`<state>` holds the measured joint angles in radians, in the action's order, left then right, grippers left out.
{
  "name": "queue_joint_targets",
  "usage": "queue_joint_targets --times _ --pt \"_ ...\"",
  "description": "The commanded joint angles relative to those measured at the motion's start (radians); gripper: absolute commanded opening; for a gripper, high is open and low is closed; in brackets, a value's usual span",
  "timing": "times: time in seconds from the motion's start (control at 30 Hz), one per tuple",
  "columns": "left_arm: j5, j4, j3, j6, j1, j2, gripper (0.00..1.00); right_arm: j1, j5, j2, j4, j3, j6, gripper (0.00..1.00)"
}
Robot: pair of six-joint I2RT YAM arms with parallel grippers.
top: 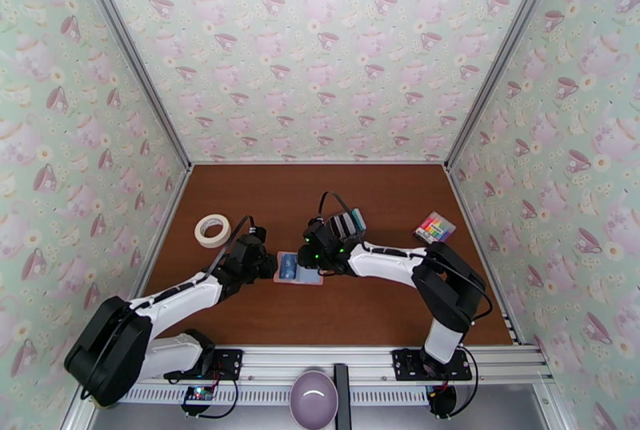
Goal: Put the credit cards into the card holder
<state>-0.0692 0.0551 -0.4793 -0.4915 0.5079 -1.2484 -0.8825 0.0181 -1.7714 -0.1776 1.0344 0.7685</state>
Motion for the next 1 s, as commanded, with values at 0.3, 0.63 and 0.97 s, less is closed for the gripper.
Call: queue_joint_targets --times 0.3,0.63,0.97 --pt "-0.058 -0.08 -0.003 -0.087 0.144 -0.024 0.33 0.028 -0.032 -0.026 0.009 0.01 -0.033 0.33" --pt "-0.042 -0.089 0.01 -0.107 0.174 -0.057 0.39 0.036 -0.028 -0.053 0.012 0.013 -0.032 0.32" --pt "0.041 -0.029 0.016 -0.091 0.184 -0.09 0.47 0.037 -0.033 -0.066 0.015 0.015 -0.031 0.32"
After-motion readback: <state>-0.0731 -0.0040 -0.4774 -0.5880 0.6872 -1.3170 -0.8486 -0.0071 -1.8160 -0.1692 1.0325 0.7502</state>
